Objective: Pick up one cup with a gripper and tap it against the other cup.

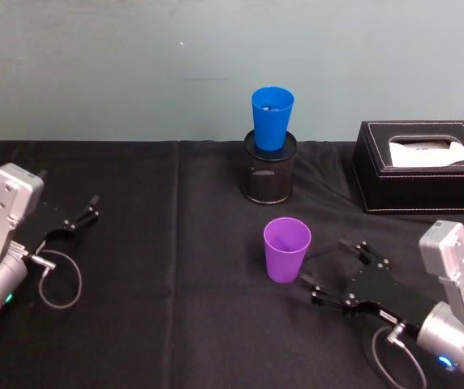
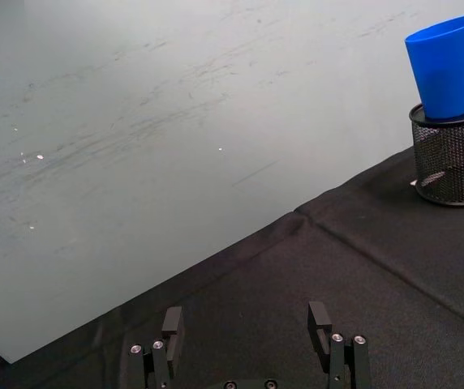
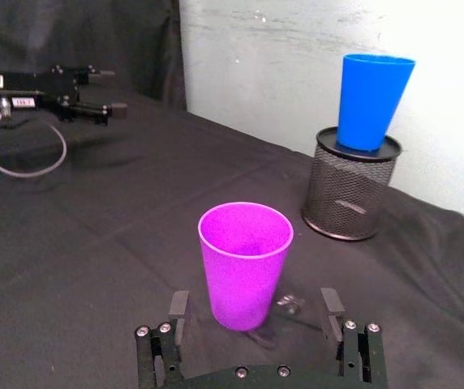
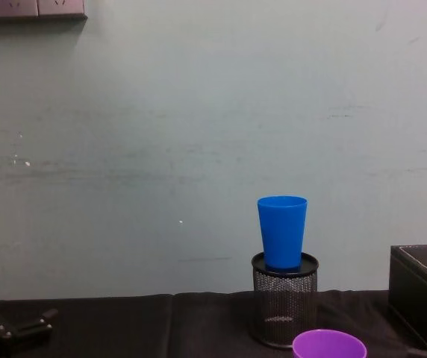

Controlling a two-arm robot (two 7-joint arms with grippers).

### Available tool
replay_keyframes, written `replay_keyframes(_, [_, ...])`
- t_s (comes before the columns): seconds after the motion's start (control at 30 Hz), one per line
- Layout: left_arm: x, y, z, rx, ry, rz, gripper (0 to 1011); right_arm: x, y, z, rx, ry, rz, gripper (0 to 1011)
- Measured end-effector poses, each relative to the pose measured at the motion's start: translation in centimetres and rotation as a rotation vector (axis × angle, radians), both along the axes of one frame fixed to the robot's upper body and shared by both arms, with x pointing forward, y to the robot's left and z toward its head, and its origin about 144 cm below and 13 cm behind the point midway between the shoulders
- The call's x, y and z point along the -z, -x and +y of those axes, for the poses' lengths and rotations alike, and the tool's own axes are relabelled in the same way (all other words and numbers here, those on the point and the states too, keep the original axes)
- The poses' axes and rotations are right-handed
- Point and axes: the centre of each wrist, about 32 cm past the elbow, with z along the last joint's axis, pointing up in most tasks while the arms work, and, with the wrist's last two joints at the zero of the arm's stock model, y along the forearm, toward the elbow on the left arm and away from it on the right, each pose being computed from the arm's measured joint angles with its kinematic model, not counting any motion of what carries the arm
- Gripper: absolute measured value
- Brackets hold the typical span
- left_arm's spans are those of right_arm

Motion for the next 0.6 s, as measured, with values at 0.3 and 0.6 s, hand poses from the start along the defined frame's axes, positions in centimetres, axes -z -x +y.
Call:
replay_keyframes(0.3, [0.0,0.0,0.0,0.000,0.000,0.000,1000,0.8,-2.0,1.2,-0.023,-0.060,0.038,1003])
replay_keyframes(0.6, [0.0,0.0,0.0,0.000,0.000,0.000,1000,1.1,-3.3,2.4,-0.041,-0.061,0.041,1003])
